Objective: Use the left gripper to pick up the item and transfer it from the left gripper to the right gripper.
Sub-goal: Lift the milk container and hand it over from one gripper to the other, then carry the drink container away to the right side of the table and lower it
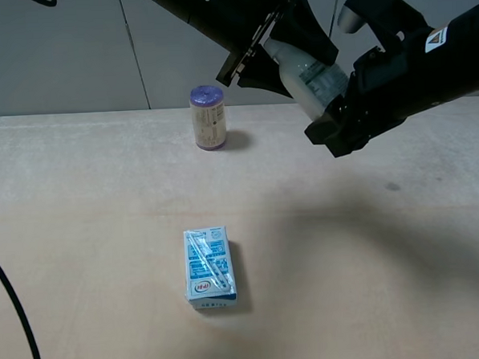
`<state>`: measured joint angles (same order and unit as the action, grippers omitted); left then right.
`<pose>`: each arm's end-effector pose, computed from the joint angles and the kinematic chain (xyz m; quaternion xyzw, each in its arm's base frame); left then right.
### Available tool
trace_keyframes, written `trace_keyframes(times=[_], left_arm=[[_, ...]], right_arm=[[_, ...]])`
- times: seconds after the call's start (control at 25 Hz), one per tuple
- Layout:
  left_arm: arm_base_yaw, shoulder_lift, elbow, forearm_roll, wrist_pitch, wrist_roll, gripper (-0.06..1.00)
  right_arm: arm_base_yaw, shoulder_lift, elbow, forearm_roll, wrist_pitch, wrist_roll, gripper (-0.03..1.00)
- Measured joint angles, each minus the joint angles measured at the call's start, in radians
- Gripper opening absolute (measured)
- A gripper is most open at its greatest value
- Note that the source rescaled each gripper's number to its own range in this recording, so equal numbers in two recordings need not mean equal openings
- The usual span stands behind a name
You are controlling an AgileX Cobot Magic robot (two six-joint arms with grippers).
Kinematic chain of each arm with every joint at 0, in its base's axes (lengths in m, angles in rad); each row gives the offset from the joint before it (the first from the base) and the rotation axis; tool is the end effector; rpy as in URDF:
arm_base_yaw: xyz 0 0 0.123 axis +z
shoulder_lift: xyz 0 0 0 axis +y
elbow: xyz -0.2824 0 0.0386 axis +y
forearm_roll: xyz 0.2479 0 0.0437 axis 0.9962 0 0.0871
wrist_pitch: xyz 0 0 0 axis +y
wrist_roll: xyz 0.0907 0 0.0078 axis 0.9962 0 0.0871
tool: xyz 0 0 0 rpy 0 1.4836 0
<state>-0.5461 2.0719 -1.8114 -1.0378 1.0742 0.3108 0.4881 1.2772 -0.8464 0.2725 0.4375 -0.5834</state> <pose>0.3538 -0.2957 0.2830 0.2078 0.8473 -0.4815 0.0838 0.2281 0.1329 0.2778 -0.3882 0.8330 0.0822 0.3855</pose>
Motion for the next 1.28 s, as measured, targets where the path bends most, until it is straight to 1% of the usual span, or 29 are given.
trace_keyframes(times=[0.68, 0.72, 0.76, 0.8, 0.84, 0.88, 0.92, 0.96, 1.04, 1.16, 1.28], left_arm=[[0.0, 0.0, 0.0, 0.008, 0.002, -0.001, 0.0], [0.0, 0.0, 0.0, 0.011, 0.002, -0.001, 0.06], [0.0, 0.0, 0.0, 0.011, 0.01, -0.002, 0.22], [0.0, -0.001, 0.0, 0.015, 0.018, -0.008, 0.4], [0.0, -0.003, 0.0, 0.015, 0.021, -0.011, 0.62], [0.0, -0.002, 0.0, 0.015, 0.026, -0.015, 0.76], [0.0, -0.002, 0.0, 0.015, 0.029, -0.017, 0.86], [0.0, -0.002, 0.0, 0.017, 0.03, -0.019, 0.9], [0.0, -0.002, 0.0, 0.017, 0.032, -0.019, 0.96], [0.005, -0.002, 0.0, 0.017, 0.039, -0.02, 0.99], [0.016, -0.002, -0.001, 0.016, 0.061, -0.021, 1.0]], right_arm=[[0.0, 0.0, 0.0, 0.0, 0.003, 0.0, 0.09], [0.0, 0.0, 0.0, 0.0, 0.005, 0.0, 0.09], [0.0, 0.0, 0.0, 0.0, 0.008, 0.004, 0.09], [-0.001, 0.0, 0.0, -0.006, 0.013, 0.007, 0.08], [-0.002, 0.002, 0.0, -0.007, 0.019, 0.007, 0.07], [-0.003, 0.002, 0.0, -0.007, 0.022, 0.009, 0.05], [-0.003, 0.002, 0.0, -0.007, 0.024, 0.009, 0.04], [-0.003, 0.002, 0.0, -0.008, 0.024, 0.01, 0.01], [-0.003, 0.002, 0.0, -0.008, 0.026, 0.011, 0.01], [-0.003, 0.002, 0.0, -0.006, 0.028, 0.011, 0.01], [-0.003, 0.002, 0.0, -0.005, 0.029, 0.011, 0.01]])
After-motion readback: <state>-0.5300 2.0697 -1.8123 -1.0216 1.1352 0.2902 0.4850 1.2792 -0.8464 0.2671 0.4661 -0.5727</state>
